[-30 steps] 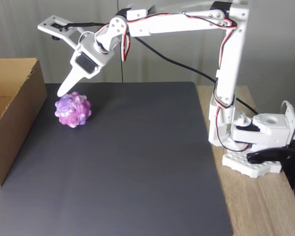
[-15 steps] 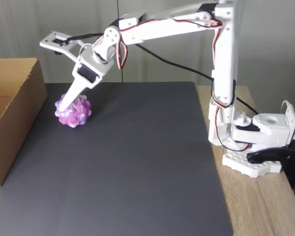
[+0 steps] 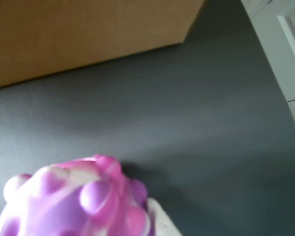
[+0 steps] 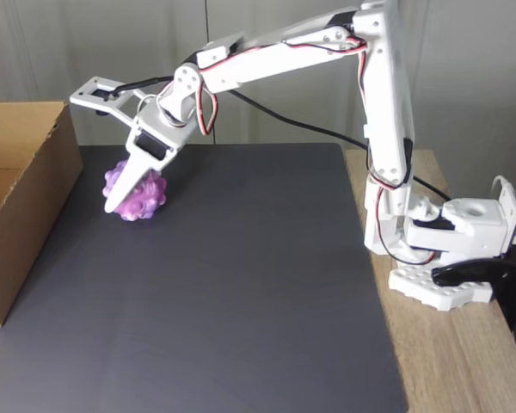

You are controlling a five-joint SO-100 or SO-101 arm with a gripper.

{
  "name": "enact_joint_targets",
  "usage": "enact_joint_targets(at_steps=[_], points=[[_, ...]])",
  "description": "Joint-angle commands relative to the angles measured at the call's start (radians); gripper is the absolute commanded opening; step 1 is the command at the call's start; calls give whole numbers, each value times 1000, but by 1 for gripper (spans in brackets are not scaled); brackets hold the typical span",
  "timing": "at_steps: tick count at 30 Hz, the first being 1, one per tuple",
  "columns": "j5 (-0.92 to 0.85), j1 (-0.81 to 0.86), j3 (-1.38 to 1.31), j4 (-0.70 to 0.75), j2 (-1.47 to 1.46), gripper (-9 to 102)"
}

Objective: Grasp a ball and put it in the box.

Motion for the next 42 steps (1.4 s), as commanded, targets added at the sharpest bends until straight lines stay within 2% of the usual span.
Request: enact_joint_targets(at_steps=[1,7,13,22,28,42], points=[[18,-14,-58,-6,3,43],[38,-28,-72,29,-8,26],[44,-40,-72,55,-2,15],[32,-40,-74,71,61,16],[25,-44,-129,149,172,17],[-3,-106,-765,376,44,16]])
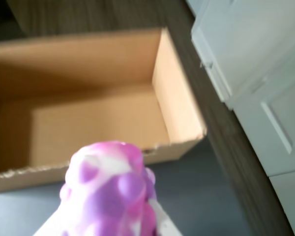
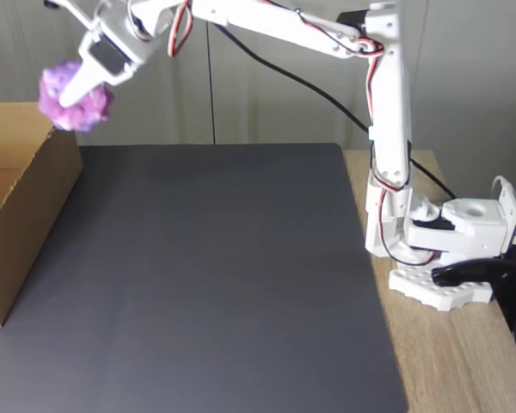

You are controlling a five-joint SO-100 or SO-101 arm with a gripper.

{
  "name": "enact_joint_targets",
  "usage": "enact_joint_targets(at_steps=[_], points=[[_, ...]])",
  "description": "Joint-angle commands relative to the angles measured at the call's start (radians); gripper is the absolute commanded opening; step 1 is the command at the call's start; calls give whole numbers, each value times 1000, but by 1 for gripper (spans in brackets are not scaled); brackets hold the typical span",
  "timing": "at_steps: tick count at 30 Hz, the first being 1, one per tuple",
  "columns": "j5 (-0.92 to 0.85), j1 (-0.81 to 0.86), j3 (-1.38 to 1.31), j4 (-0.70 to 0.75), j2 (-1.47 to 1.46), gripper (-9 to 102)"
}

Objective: Grasp a ball and put it in the box.

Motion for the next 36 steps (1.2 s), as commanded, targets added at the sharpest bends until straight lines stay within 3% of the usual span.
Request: enact_joint_targets(at_steps=[1,11,21,36], points=[[-9,-15,-179,43,-17,17],[-15,-104,-621,149,-201,18],[-26,-212,-637,-81,-287,17],[-26,-170,-663,-422,-561,17]])
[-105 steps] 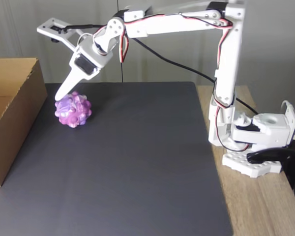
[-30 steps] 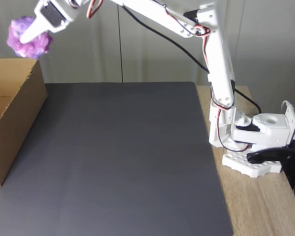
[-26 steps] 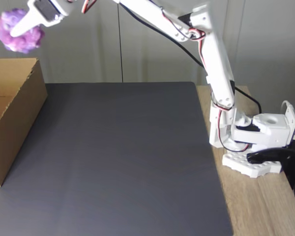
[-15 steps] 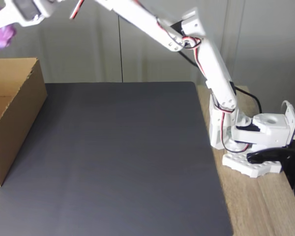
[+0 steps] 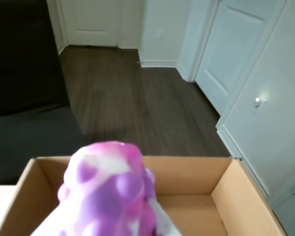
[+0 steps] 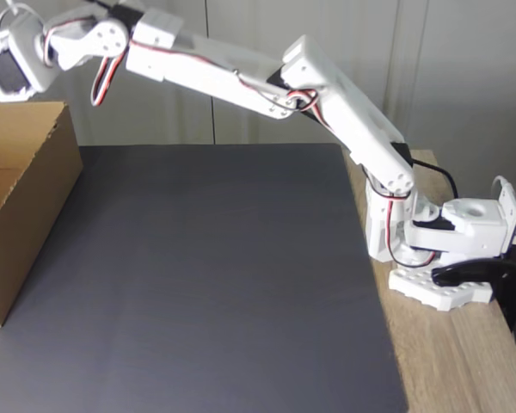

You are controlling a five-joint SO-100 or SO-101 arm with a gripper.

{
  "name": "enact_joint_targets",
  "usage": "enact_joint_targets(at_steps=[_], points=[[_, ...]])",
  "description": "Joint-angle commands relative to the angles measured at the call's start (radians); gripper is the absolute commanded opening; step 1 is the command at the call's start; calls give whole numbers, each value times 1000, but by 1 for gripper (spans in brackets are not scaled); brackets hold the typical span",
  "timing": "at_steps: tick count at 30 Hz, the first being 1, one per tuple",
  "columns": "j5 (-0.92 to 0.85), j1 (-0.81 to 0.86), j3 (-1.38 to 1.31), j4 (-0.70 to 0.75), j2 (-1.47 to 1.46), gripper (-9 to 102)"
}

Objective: Grasp a ball and put it in the box.

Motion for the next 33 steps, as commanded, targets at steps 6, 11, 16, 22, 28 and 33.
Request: enact_joint_targets(at_steps=[6,11,16,22,28,33], points=[[-6,41,-193,-31,-129,18],[-3,57,-193,-35,-138,20],[-6,60,-193,-23,-132,37],[-6,63,-193,12,-110,45],[2,63,-193,72,-77,32],[6,61,-193,141,-38,14]])
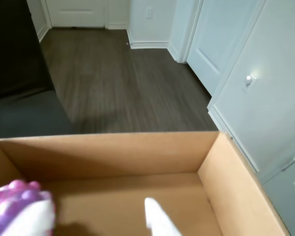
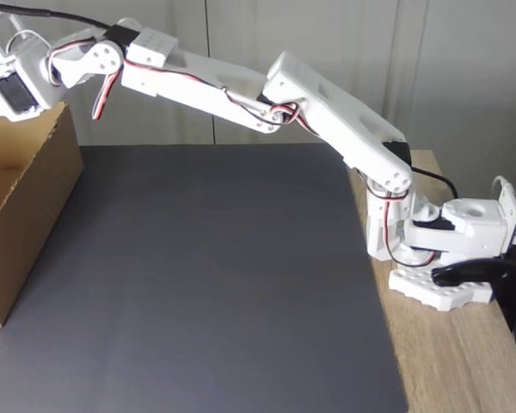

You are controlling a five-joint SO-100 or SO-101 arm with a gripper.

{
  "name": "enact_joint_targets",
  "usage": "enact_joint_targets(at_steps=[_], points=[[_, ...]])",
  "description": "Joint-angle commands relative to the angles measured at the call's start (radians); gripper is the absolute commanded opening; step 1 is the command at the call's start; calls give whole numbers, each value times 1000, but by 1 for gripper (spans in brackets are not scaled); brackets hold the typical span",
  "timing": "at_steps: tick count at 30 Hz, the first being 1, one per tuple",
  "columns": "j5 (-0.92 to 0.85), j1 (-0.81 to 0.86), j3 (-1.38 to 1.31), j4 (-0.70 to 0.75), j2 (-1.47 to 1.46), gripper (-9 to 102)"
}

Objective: Grasp a ball and put it in the box.

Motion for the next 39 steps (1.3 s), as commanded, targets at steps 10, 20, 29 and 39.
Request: enact_joint_targets(at_steps=[10,20,29,39], points=[[34,9,-46,325,189,0],[143,44,-46,681,342,0],[170,52,-46,827,462,0],[181,57,-38,905,532,0]])
